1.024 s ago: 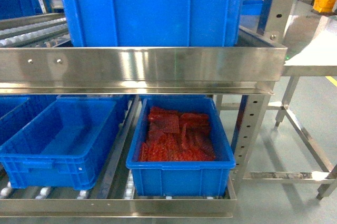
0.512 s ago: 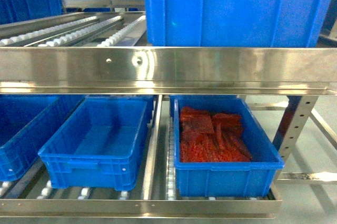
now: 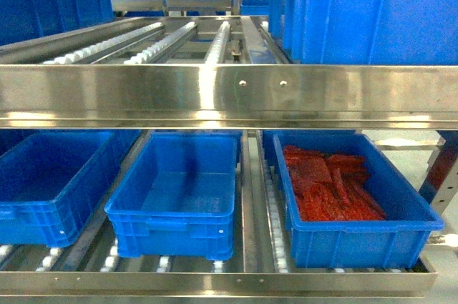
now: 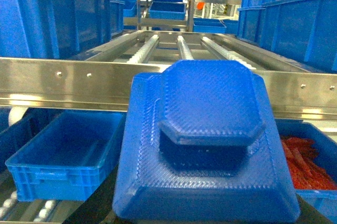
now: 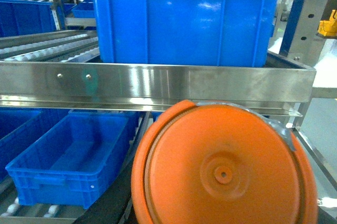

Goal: Sort blue parts and orange caps into right shelf containers

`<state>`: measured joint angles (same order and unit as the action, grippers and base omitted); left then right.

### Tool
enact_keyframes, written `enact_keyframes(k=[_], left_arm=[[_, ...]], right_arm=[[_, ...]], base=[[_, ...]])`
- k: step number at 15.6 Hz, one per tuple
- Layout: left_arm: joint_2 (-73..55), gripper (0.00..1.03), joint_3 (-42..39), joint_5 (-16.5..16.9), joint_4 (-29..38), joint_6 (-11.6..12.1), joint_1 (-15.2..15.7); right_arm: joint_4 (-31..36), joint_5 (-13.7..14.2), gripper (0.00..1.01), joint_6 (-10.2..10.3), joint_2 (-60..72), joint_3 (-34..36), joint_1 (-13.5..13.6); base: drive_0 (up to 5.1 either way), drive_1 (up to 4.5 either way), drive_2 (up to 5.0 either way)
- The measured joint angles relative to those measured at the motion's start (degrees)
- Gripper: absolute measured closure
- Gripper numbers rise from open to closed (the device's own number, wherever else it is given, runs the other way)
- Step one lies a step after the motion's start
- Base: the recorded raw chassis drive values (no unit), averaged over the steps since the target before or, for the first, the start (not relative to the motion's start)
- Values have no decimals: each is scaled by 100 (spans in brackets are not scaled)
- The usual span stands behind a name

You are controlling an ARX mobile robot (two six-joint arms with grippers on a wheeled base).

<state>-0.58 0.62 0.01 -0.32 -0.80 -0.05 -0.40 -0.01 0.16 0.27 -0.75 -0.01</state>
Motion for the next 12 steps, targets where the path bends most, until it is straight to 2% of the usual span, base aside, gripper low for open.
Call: enact_keyframes(k=[12], left_arm=[[0,61,0,-4,-11,0,0]], right_arm=[[9,2,55,0,0,0,0]], base=[[-492,253,253]])
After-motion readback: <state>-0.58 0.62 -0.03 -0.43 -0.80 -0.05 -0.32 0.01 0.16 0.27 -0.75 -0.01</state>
